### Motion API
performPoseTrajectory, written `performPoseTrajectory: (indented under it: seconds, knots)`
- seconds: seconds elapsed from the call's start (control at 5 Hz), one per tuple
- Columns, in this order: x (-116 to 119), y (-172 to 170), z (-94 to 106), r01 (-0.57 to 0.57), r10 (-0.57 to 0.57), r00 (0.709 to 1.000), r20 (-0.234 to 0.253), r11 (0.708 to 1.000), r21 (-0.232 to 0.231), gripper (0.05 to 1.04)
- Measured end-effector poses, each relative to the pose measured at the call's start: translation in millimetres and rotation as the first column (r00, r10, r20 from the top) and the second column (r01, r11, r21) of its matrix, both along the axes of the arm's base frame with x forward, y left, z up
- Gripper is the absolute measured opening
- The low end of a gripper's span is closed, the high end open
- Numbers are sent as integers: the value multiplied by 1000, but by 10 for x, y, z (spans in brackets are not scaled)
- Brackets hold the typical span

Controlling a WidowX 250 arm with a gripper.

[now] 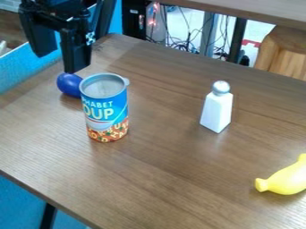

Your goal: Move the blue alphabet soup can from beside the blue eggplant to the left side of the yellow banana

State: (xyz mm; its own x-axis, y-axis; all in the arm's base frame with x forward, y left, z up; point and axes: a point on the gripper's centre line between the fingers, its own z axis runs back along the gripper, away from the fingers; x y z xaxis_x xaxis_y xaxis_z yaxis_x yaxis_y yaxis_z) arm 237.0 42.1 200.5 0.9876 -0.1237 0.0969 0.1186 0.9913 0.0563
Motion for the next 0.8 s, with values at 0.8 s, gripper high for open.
performPoseTrajectory:
  seconds: [0.8]
  knots:
    - [546, 151, -67, 33, -32, 999, 5, 998, -49, 1004]
